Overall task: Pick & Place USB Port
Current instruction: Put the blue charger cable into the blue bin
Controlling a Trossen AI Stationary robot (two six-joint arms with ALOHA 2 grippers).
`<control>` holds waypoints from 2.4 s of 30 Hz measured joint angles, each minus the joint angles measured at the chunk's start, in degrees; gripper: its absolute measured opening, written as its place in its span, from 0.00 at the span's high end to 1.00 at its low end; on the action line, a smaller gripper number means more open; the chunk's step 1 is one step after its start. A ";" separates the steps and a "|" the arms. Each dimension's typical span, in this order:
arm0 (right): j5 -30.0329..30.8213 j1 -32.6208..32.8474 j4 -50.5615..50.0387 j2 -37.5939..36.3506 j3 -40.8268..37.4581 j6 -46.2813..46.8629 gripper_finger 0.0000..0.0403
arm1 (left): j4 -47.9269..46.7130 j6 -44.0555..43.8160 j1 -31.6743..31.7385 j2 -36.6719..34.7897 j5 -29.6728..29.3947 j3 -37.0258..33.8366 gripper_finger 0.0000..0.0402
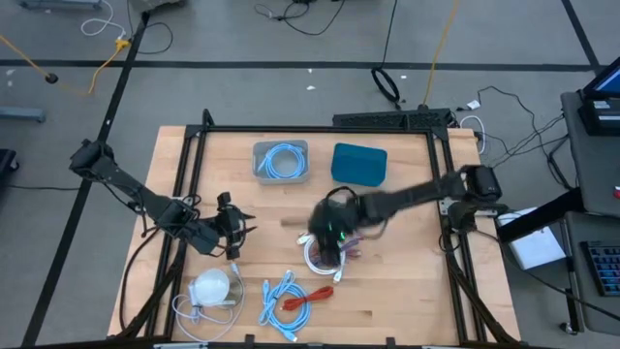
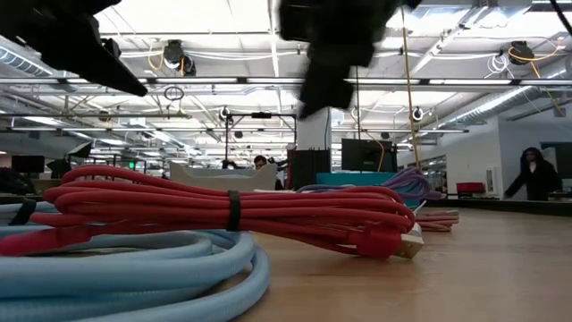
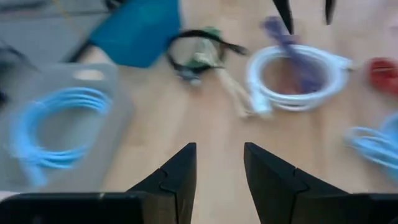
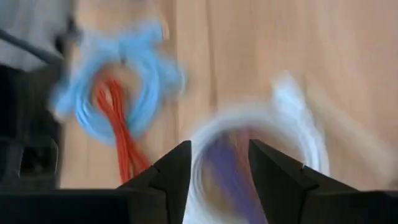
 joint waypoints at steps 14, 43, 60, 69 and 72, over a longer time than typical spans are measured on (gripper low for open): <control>32.59 19.65 -11.27 -0.73 -0.06 18.54 0.62 | -5.47 -15.19 5.18 25.70 33.51 11.25 0.65; 62.19 24.68 -15.49 -1.47 -4.48 28.97 0.55 | 0.63 -20.46 9.70 38.83 40.27 22.56 0.44; 62.27 24.53 -10.90 -1.45 -5.54 26.39 0.56 | 6.19 -21.34 8.71 44.16 43.32 22.49 0.43; 62.54 24.53 -10.78 -1.45 -5.54 26.37 0.56 | 9.21 -21.63 8.41 45.74 42.36 22.55 0.43; 62.55 24.53 -10.72 -1.45 -5.54 26.28 0.57 | 8.87 -21.92 8.41 46.07 42.64 22.56 0.47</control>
